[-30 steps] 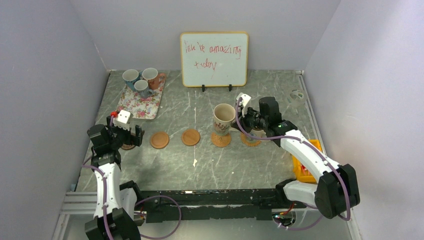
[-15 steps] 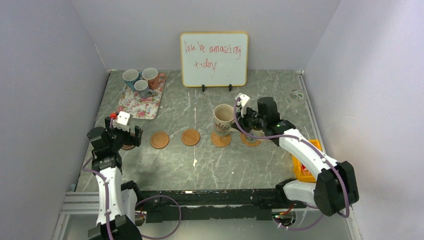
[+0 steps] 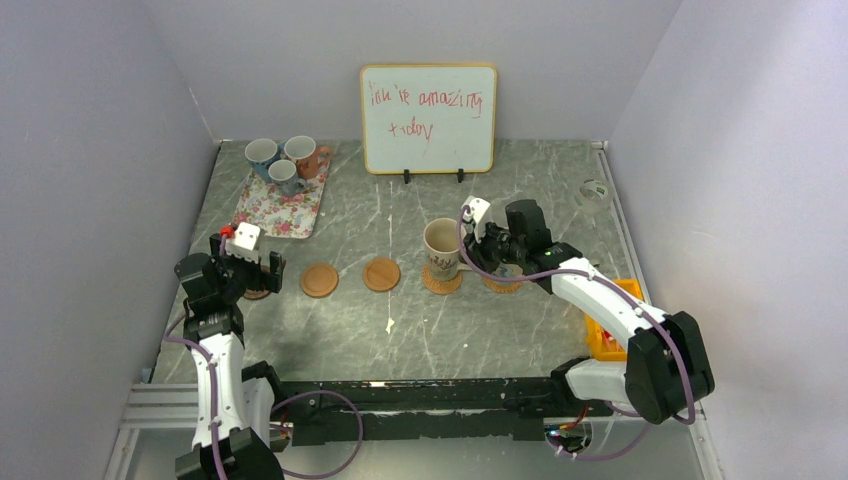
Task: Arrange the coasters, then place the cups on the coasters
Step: Place the cup on the coaster.
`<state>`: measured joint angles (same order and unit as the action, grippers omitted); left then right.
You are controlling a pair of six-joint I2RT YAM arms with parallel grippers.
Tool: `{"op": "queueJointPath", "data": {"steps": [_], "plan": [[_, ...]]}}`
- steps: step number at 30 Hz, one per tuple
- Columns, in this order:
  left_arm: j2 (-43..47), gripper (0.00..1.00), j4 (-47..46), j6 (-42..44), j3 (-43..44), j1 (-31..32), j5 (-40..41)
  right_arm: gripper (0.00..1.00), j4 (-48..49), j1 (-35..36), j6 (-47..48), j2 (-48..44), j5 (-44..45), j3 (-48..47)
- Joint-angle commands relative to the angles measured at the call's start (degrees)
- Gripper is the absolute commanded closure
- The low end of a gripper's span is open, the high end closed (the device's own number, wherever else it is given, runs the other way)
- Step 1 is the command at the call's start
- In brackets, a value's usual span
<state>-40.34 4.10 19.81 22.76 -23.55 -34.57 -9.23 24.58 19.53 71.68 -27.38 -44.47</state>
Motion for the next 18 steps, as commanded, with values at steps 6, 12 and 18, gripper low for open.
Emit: {"op": "queueJointPath", "data": {"steps": [6, 12, 18], "plan": [[0.63, 0.04, -1.72, -0.04, -0.03, -0.31, 0.51, 1.00, 11.83, -0.72, 0.88, -2.74, -4.24, 0.97], [0.46, 0.04, -1.81, -0.04, 0.04, -0.27, 0.71, 1.00, 13.73, -1.78, 0.96, -3.56, -6.32, 2.88], [0.76, 0.04, -1.88, -0.08, -0.11, -0.27, 0.73, 1.00, 13.44, -1.76, 1.56, -3.21, -6.80, 2.81]]}}
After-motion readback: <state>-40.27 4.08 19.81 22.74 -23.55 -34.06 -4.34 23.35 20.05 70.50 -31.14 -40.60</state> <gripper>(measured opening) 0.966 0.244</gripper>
